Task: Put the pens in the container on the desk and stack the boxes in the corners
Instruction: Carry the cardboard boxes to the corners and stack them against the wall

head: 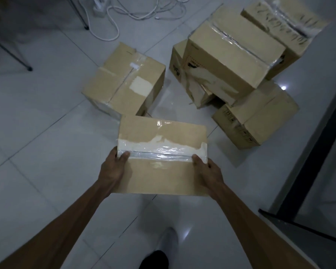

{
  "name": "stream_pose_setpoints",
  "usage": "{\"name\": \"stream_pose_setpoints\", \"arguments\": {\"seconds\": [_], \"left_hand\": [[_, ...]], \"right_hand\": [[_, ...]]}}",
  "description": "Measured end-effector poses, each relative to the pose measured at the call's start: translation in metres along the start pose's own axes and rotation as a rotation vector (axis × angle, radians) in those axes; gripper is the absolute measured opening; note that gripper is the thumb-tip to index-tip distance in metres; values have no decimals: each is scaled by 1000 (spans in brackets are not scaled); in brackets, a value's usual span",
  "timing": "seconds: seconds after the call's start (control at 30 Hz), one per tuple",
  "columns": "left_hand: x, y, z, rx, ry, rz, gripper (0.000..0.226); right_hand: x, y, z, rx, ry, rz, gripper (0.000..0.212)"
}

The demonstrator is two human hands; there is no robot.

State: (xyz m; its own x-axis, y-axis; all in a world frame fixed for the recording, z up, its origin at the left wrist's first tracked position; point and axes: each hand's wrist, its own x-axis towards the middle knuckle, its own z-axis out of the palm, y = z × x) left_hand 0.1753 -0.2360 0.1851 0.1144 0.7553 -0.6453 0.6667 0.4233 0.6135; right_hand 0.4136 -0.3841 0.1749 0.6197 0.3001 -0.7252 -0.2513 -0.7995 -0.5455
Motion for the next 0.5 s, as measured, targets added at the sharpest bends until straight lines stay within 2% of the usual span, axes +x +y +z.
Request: {"name": "stream_pose_setpoints", "arguments": {"seconds": [0.23,0.5], "left_hand": [[-52,-17,-89,-82,75,-36,43],[-89,-70,-222,-297,215,-138,37]], "right_hand": [[-77,-39,33,-77,-64,-73,61],[-168,-99,132,-285,-174,-242,57]]}}
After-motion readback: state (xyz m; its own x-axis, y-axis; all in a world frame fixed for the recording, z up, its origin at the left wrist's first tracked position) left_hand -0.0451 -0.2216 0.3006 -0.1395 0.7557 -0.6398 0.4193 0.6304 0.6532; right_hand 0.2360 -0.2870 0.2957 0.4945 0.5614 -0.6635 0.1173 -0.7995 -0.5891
